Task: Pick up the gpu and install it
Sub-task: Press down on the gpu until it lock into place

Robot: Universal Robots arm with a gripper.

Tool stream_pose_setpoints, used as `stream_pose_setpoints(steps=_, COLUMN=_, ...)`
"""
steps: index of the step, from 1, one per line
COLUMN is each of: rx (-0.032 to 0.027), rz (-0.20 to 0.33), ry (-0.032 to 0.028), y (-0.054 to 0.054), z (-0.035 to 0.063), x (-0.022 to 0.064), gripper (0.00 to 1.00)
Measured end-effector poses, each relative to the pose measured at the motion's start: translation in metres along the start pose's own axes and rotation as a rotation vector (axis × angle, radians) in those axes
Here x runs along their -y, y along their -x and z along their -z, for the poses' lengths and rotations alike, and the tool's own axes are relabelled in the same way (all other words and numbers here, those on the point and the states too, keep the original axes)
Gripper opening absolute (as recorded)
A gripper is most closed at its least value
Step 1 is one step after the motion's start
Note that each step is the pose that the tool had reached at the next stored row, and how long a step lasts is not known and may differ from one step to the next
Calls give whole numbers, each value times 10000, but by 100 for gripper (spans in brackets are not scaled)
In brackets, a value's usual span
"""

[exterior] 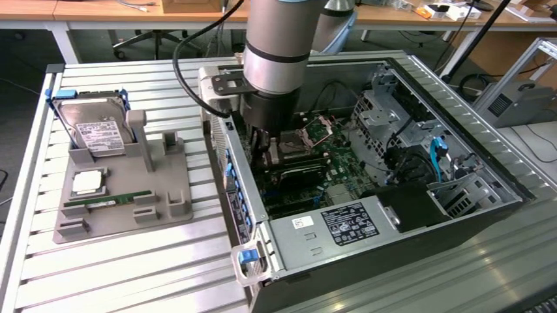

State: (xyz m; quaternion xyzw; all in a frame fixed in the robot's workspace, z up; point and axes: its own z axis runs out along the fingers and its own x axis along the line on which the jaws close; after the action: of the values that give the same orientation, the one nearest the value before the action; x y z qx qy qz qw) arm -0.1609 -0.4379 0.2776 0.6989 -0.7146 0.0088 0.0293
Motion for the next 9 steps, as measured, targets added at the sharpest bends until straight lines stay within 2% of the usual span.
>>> stream_pose_setpoints(steps=5, rx=0, rz=0, ry=-20, y=-3, z=-4, x=-140, gripper=11)
stream_pose_setpoints(steps=9, rx=0, rz=1, ry=-20, y=-3, z=-5, x=-160, gripper=11)
